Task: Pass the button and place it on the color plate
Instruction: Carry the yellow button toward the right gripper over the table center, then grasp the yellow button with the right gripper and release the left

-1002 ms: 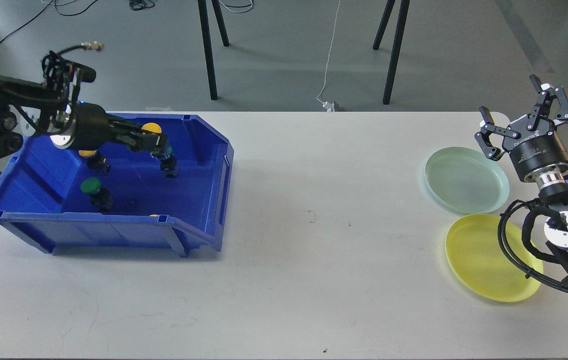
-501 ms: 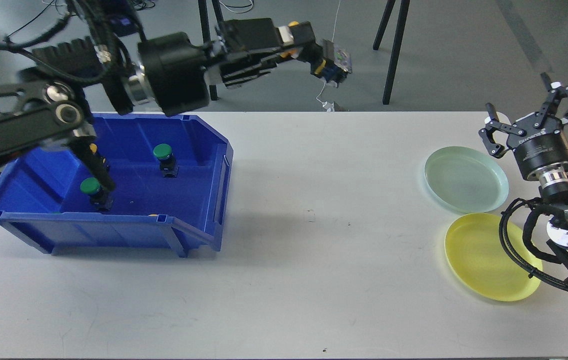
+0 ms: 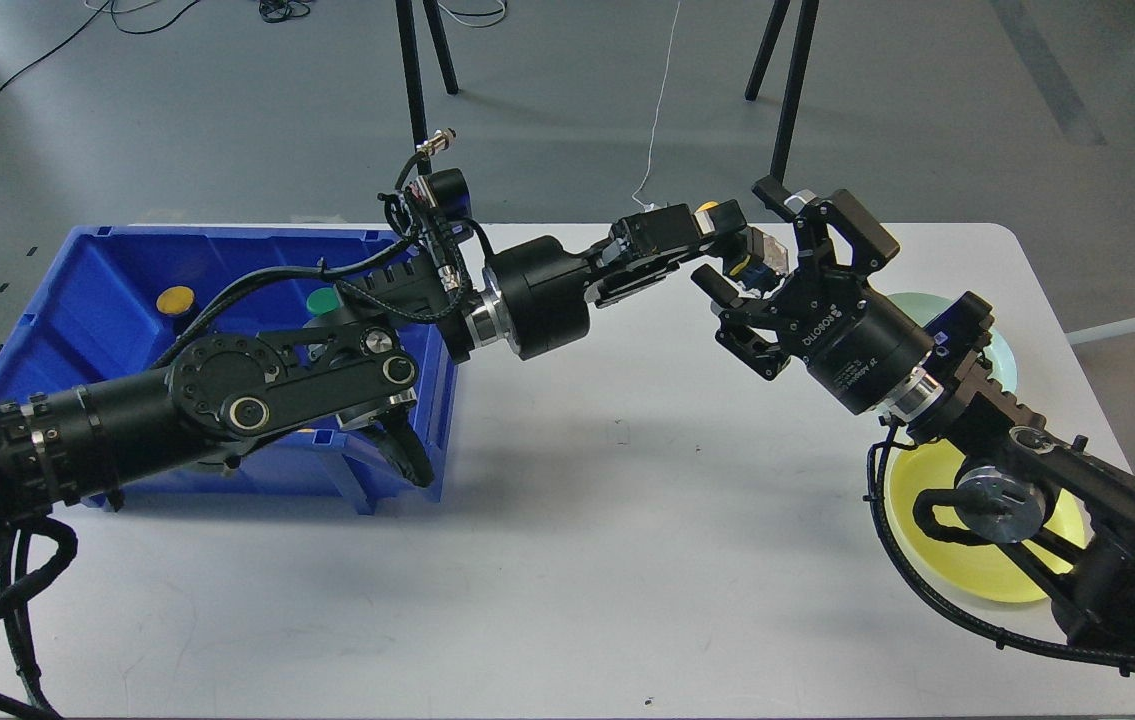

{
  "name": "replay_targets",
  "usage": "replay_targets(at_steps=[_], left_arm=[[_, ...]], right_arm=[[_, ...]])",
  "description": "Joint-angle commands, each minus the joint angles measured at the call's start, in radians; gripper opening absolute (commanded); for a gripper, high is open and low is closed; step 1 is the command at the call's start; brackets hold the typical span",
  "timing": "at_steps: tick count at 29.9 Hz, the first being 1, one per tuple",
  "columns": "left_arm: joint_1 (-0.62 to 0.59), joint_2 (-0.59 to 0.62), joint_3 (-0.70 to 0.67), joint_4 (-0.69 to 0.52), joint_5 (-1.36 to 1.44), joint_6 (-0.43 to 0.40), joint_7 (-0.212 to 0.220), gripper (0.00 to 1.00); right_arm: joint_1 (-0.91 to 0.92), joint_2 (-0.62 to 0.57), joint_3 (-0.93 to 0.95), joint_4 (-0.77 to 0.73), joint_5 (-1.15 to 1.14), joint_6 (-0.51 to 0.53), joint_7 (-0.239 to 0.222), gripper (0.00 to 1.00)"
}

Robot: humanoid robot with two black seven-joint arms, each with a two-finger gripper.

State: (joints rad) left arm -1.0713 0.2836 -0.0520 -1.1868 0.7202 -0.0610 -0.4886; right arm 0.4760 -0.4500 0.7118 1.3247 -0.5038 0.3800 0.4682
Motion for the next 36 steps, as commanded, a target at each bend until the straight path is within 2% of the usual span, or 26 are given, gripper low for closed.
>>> replay_targets(at_steps=[1,8,11,15,18,20,25,31,34,35,36], left_arm=[[0.011,0.000,-0.015,-0.002,0.001,-0.002,0.000,0.07],[0.014,0.002,-0.019,-0.002,0.001,-0.002,0.000,0.06],[0.014,0.002,-0.019,-0.002,0.001,-0.003,0.000,0.06],[0.014,0.002,-0.020,-0.002,0.001,-0.002,0.000,0.06],[0.016,0.002,-0.022,-0.002,0.001,-0.002,0.000,0.06],[0.017,0.002,-0.025,-0.002,-0.001,-0.002,0.000,0.06],[0.024,0.002,-0.037,-0.001,-0.001,-0.002,0.000,0.06],[0.027,0.002,-0.037,-0.001,-0.001,-0.002,0.000,0.06],[0.028,0.003,-0.037,-0.001,-0.001,-0.002,0.000,0.08],[0.031,0.002,-0.038,-0.001,-0.001,-0.002,0.000,0.10],[0.036,0.002,-0.040,-0.001,-0.002,-0.002,0.000,0.18]], right_arm=[[-0.028,0.002,-0.003,0.016,-0.002,-0.007,0.001,0.98],[-0.048,0.004,0.011,0.053,-0.001,-0.027,0.018,0.97],[-0.063,0.008,0.021,0.064,-0.001,-0.035,0.020,0.92],[-0.099,0.013,0.057,0.090,-0.001,-0.036,0.020,0.73],[-0.129,0.013,0.087,0.102,-0.001,-0.038,0.020,0.64],[-0.148,0.013,0.101,0.106,-0.001,-0.038,0.020,0.52],[-0.166,0.016,0.104,0.111,-0.001,-0.038,0.020,0.42],[-0.169,0.039,0.106,0.111,-0.002,-0.059,0.020,0.05],[-0.169,0.042,0.106,0.113,-0.002,-0.081,0.020,0.00],[-0.169,0.042,0.106,0.114,-0.002,-0.085,0.020,0.00],[-0.169,0.042,0.107,0.116,-0.002,-0.090,0.020,0.00]])
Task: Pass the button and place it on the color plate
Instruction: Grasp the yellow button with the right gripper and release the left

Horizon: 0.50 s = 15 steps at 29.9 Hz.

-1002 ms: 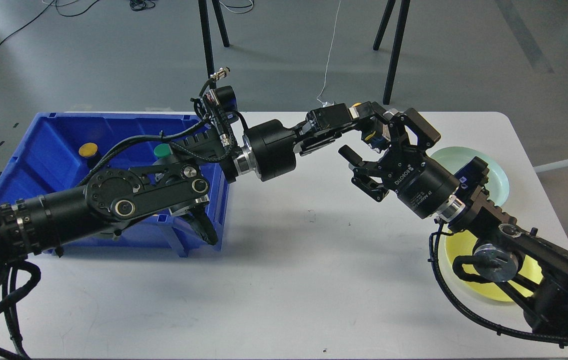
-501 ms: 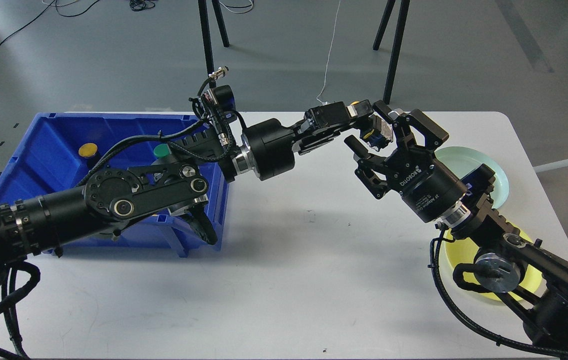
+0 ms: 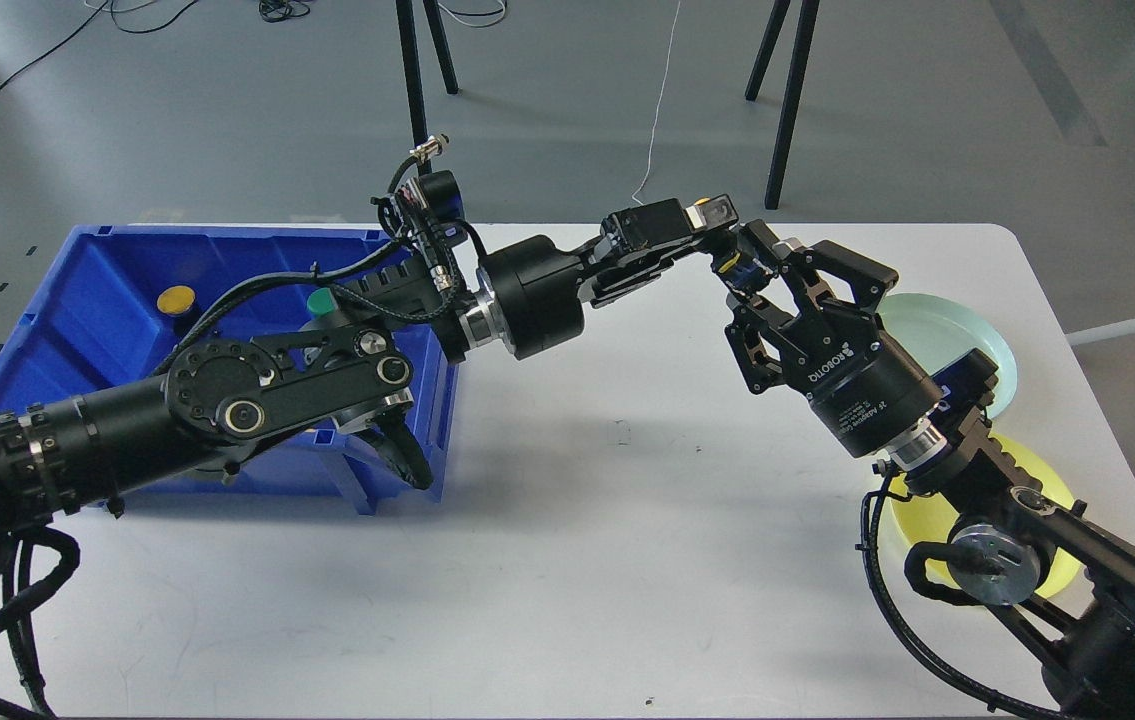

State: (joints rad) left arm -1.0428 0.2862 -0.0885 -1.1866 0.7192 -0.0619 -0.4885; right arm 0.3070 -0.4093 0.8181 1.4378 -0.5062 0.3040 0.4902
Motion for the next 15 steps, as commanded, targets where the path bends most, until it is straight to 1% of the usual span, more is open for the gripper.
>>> replay_targets(at_steps=[1,3,5,6,8,9,12,15], left_arm=[[0.009,-0.001,-0.013,-0.001,-0.003,-0.002,0.000,0.30],[0.010,-0.002,-0.039,-0.001,-0.007,-0.002,0.000,0.61],[0.018,-0.002,-0.051,0.001,-0.007,-0.006,0.000,0.64],[0.021,-0.002,-0.054,0.001,-0.007,-0.007,0.000,0.68],[0.023,-0.001,-0.056,0.001,-0.007,-0.013,0.000,0.85],[0.023,-0.001,-0.056,0.001,-0.009,-0.016,0.000,0.87],[0.023,-0.002,-0.056,0.002,-0.009,-0.016,0.000,0.88],[0.023,-0.001,-0.056,0.002,-0.011,-0.016,0.000,0.88]], right_arm=[[-0.002,0.001,0.006,0.007,0.000,-0.016,-0.001,0.00],[-0.008,0.000,0.024,0.010,0.000,-0.022,-0.001,0.00],[-0.019,-0.002,0.041,0.012,0.000,-0.023,-0.001,0.00],[-0.023,-0.006,0.052,0.012,0.000,-0.023,-0.001,0.00],[-0.032,-0.011,0.064,0.015,0.000,-0.023,-0.001,0.00],[-0.038,-0.013,0.072,0.019,0.000,-0.023,-0.001,0.00],[-0.089,-0.022,0.111,0.042,0.000,-0.023,-0.001,0.00],[-0.208,-0.083,0.203,0.090,-0.011,-0.025,-0.001,0.00]])
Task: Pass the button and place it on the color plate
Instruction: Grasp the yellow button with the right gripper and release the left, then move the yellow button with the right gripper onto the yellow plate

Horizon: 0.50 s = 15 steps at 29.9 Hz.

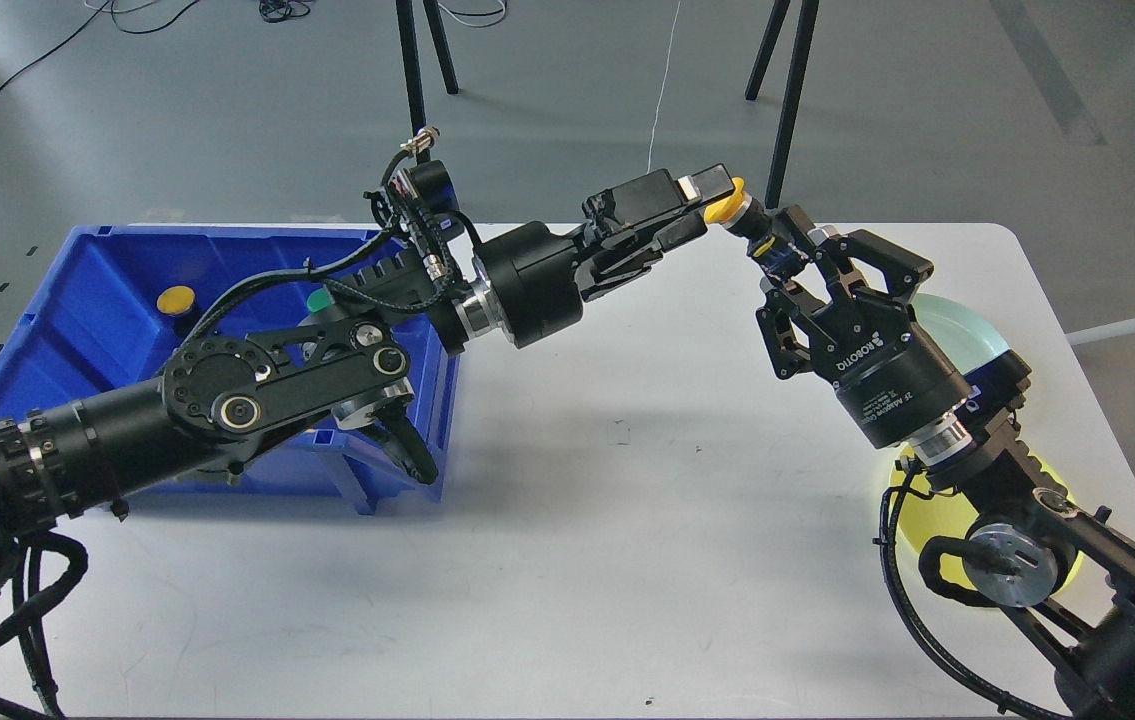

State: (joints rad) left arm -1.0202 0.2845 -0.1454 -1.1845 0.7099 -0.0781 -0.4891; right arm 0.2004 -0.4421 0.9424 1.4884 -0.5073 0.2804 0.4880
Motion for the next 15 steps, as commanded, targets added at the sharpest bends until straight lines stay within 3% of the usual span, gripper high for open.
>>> replay_targets(at_steps=[1,5,9,15], left_arm=[[0.000,0.001,0.001,0.000,-0.003,0.000,0.000,0.88],[0.008,-0.001,-0.023,0.005,-0.009,-0.002,0.000,0.88],[0.012,-0.002,-0.026,0.005,-0.009,-0.002,0.000,0.89],[0.014,-0.005,-0.026,0.005,-0.009,-0.002,0.000,0.89]], right_arm=[[-0.155,-0.078,0.120,0.053,-0.013,0.000,0.001,0.00],[-0.356,-0.200,0.246,0.049,-0.033,-0.026,0.001,0.00],[-0.515,-0.315,0.259,0.006,-0.141,-0.202,0.001,0.00],[-0.602,-0.328,0.254,-0.002,-0.304,-0.412,0.001,0.00]])
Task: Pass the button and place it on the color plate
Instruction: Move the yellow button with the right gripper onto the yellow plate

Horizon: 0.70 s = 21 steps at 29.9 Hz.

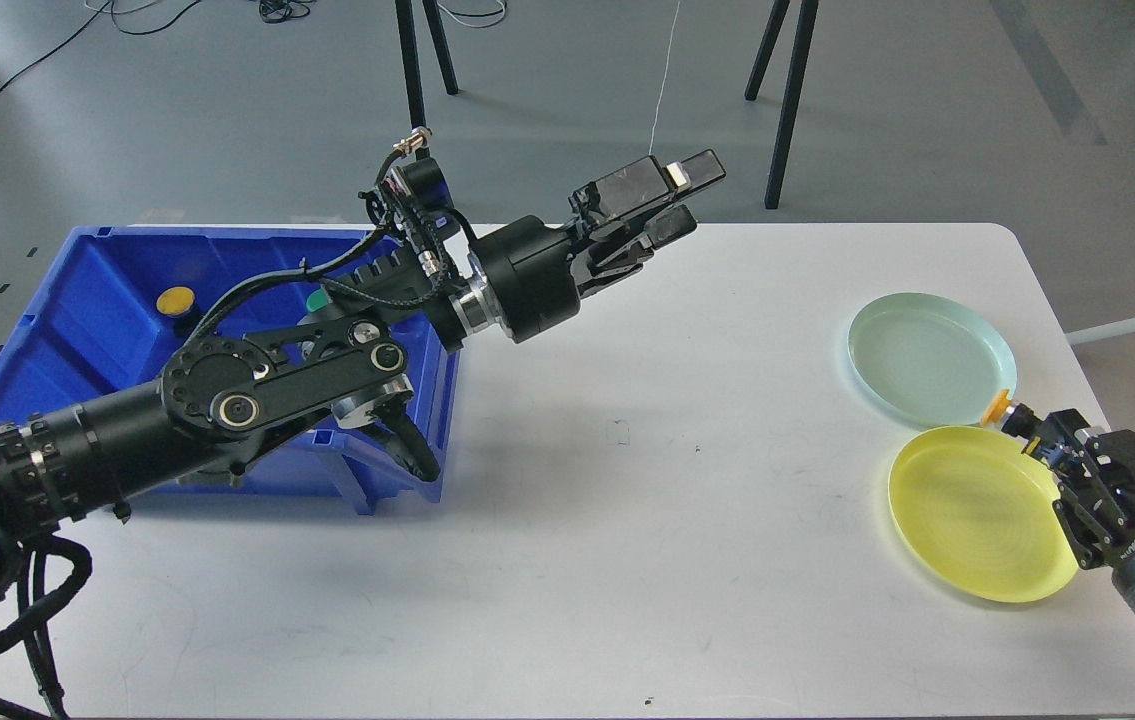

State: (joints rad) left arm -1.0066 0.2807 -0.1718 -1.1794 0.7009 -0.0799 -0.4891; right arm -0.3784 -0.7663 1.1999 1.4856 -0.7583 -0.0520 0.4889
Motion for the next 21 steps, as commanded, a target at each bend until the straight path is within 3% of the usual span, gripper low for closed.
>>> replay_targets(at_steps=[1,13,21], left_arm=[[0.000,-0.001,0.000,0.001,0.000,0.000,0.000,0.89],[0.000,-0.001,-0.002,0.000,0.000,0.000,0.000,0.89],[0.002,-0.001,-0.002,0.000,-0.001,0.000,0.000,0.89]], right_arm=[[-0.025,-0.005,-0.006,-0.001,-0.058,-0.091,0.000,0.00],[0.021,-0.013,-0.155,-0.085,-0.070,-0.143,0.000,0.16],[0.032,-0.001,-0.190,-0.085,-0.067,-0.177,0.000,0.41]])
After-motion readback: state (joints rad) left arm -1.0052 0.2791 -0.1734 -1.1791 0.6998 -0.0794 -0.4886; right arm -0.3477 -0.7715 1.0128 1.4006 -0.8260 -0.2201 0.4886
